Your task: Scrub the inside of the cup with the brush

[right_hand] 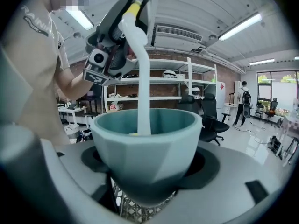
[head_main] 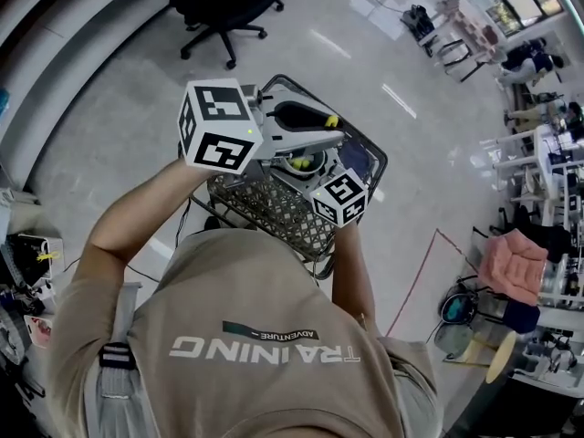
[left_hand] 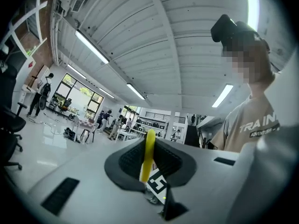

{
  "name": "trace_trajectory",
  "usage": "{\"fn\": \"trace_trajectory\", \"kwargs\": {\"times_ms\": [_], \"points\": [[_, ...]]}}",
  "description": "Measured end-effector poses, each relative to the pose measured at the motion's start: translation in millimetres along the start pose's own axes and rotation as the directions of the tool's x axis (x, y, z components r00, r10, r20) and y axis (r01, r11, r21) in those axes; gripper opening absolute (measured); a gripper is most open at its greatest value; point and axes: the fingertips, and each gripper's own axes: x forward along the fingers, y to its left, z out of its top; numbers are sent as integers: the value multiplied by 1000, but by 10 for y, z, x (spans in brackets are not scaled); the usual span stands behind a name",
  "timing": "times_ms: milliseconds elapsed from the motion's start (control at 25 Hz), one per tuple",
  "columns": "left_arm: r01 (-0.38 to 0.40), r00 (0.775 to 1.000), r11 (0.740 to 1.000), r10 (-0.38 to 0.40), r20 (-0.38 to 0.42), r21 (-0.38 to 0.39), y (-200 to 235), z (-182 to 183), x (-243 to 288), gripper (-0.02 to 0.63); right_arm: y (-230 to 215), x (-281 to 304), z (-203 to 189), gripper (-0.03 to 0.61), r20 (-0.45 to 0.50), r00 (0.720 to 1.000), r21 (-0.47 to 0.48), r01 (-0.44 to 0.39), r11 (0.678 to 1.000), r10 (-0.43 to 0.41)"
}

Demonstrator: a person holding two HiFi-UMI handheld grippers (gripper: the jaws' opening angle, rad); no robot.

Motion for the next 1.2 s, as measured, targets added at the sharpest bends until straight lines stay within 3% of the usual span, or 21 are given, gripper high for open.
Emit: {"fn": "trace_trajectory", "kwargs": {"times_ms": [200,440,600,720,960,1200], "points": [[-2,1000,1000,2,-4,-13,-38,1,-59,57,-183,-135,-74,402,31,998,68,54,996,-56],[-1,999,998,-2,49,64,-128,318,-130,55,-201,-106,-268,402,-42,996,28,79,996,-78],[22,998,994,-28,56,109,-214,548,-166,54,-150,-123,-248,402,-25,997,36,72,997,-71],[37,998,994,-43,50,99,-195,582,-189,54,-113,-103,-175,402,-17,998,13,64,998,-64],[29,1000,998,-30,7,50,-50,233,-86,54,-63,-21,-54,402,-12,998,-25,56,998,-56],[70,997,997,-69,-17,36,-50,-129,40,55,114,138,-93,402,-52,999,-50,8,999,-10]]}}
